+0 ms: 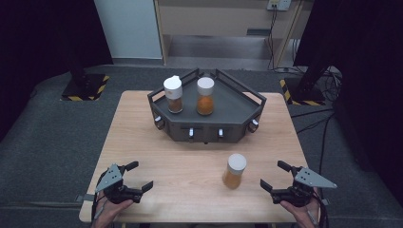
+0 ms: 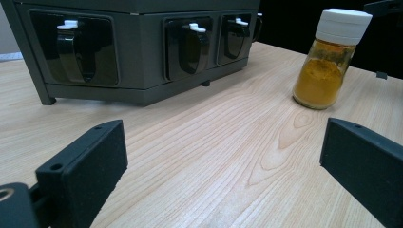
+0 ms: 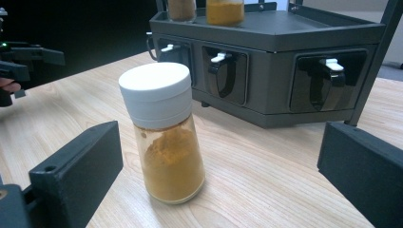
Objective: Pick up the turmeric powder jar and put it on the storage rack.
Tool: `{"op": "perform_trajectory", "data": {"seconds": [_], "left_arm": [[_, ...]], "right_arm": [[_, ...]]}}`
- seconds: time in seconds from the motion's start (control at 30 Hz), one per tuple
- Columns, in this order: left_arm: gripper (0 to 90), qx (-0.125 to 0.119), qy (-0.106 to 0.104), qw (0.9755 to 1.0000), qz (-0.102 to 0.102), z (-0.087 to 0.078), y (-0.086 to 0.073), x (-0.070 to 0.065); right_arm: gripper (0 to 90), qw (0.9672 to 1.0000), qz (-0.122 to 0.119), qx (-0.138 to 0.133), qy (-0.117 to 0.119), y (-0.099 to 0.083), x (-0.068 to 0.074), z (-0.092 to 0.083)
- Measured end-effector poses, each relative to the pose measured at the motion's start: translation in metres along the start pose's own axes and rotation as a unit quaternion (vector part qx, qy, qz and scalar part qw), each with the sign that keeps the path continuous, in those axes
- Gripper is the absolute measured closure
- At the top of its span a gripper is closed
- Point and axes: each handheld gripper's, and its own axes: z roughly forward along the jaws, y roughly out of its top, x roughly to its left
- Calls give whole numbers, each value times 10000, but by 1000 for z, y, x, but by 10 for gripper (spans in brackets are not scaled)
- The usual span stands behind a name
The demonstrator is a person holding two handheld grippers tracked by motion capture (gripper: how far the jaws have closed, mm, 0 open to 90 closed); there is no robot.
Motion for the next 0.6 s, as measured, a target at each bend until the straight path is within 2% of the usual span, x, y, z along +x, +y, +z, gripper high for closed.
{"op": "perform_trajectory", "data": {"seconds": [0.37, 0.6], "left_arm": [[4, -21, 13, 10000, -43, -1, -1, 1], [3, -22, 25, 10000, -50, -1, -1, 1]], "right_arm": [[4, 9998, -116, 115, 122, 16, 4, 5], [7, 9991, -244, 193, 281, 29, 6, 16]]}}
